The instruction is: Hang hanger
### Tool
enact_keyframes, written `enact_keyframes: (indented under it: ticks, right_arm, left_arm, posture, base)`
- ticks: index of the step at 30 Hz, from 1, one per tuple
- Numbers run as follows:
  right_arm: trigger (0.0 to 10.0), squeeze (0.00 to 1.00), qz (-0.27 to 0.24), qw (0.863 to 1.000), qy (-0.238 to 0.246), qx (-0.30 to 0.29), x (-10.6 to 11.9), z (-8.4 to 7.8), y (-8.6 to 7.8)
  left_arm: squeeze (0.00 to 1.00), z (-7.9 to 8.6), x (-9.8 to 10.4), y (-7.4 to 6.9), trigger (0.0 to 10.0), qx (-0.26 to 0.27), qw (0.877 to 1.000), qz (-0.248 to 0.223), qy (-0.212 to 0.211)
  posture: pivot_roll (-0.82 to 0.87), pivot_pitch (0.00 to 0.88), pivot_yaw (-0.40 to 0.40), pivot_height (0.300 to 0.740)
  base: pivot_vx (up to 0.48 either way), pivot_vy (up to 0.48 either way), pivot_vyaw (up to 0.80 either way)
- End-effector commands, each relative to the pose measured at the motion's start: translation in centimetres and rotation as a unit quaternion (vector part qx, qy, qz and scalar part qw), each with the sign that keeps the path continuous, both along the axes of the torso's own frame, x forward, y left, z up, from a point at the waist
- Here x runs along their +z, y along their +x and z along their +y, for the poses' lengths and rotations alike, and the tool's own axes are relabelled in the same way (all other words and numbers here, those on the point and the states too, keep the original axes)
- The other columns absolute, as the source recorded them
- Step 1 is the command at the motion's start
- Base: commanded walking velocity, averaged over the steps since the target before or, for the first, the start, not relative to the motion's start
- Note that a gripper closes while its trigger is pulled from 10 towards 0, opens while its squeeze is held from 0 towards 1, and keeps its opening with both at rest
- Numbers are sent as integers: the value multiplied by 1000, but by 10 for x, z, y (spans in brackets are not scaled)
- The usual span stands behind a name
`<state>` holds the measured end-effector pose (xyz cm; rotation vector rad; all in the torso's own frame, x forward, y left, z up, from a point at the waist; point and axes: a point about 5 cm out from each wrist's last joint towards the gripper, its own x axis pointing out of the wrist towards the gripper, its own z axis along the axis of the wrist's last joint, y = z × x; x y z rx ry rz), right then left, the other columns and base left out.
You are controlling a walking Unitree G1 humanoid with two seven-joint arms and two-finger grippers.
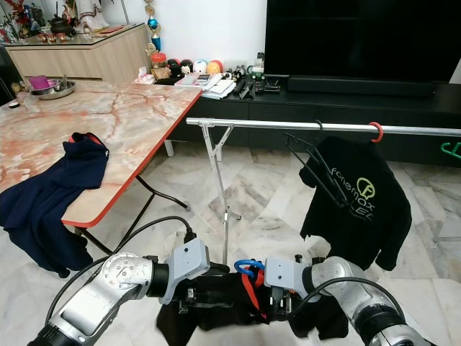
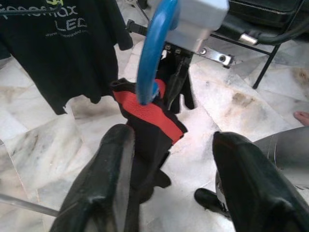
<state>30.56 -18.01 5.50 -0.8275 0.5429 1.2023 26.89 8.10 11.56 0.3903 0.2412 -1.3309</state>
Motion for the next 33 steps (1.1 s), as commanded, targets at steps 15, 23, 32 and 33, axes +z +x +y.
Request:
enact_keyframes:
  ticks: [15, 23, 32, 33]
  right_arm:
    - [0, 0, -12, 997, 64, 32, 16, -5, -18]
    - [0, 0, -6, 995, 89, 42, 19, 2, -26]
    - [0, 0, -10, 993, 106, 46, 31, 9, -25]
    - [0, 0, -10, 993, 106, 46, 31, 9, -25]
  left_arm:
    - [0, 5, -18, -6, 10000, -1, 999, 25, 22]
    - [0, -5, -31, -11, 10000, -15, 999, 32, 36]
    - [0, -21, -33, -14, 9961, -34, 998, 35, 28]
    - [0, -21, -33, -14, 9961, -34, 998, 35, 28]
  posture:
    - [79, 0, 25, 740]
    - [64, 0, 31, 740]
    - [65, 0, 24, 740]
    - [65, 0, 24, 740]
  base:
    - [0, 0, 0]
    - [0, 0, 0]
    - [0, 0, 0]
    - [0, 0, 0]
